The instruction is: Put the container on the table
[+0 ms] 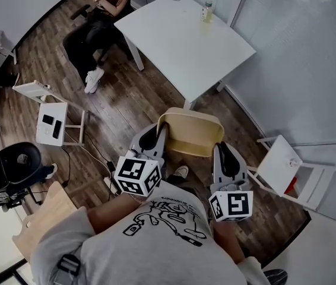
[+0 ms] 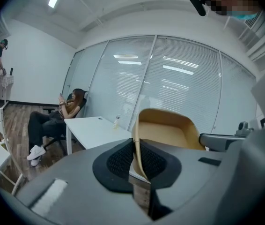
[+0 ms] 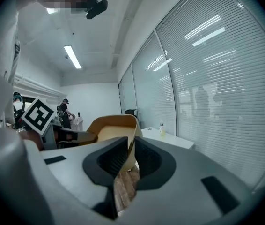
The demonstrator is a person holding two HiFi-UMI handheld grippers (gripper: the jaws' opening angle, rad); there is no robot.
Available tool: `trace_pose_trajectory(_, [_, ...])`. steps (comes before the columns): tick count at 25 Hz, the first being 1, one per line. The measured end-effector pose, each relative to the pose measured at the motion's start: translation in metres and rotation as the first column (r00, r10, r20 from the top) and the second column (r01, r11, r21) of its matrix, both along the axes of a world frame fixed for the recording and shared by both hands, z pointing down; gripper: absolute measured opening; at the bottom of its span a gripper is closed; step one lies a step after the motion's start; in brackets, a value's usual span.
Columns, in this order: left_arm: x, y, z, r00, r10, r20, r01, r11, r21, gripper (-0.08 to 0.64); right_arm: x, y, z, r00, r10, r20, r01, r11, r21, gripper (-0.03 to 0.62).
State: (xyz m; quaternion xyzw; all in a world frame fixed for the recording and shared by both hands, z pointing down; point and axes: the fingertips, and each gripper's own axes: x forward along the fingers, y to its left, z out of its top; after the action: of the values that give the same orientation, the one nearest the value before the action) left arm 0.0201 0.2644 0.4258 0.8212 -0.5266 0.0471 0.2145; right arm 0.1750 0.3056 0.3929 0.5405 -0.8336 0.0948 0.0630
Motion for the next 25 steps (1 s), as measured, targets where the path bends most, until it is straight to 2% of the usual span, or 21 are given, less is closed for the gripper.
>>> trace_pose_trajectory(6, [-0.035, -0.051, 0.008, 1.0, -0.012, -0.022, 0.011, 1.0, -0.009, 0.008, -0.036, -0.054, 0.008, 1.0, -0.011, -0.027, 0.01, 1.0, -0.024, 0.026])
trace_pose_trajectory(12, [-0.095, -0.133, 0.013, 0.999, -0.021, -0.028, 0.021, 1.0, -0.008, 0.008, -0.097, -0.142, 0.01, 0.999, -0.02, -0.042, 0.019, 0.999, -0.044, 0.026])
trace_pose_trajectory(17, [-0.138, -0.19, 0.012, 1.0, 0.004, -0.029, -0.004, 1.0, 0.001, 0.008, -0.142, -0.196, 0.01, 0.998, -0.012, -0.06, 0.009, 0.999, -0.048, 0.028])
trace_pose_trajectory(21, [-0.151, -0.22, 0.013, 0.999, 0.031, -0.025, -0.032, 0.999, -0.003, 0.009, -0.156, -0.223, 0.012, 0.998, 0.006, -0.067, -0.01, 0.998, -0.059, 0.034])
trace_pose_trajectory(25, [-0.147, -0.236, 0.017, 0.998, 0.058, -0.029, -0.058, 0.998, -0.014, 0.009, -0.155, -0.239, 0.016, 0.998, 0.027, -0.063, -0.032, 0.997, -0.065, 0.034])
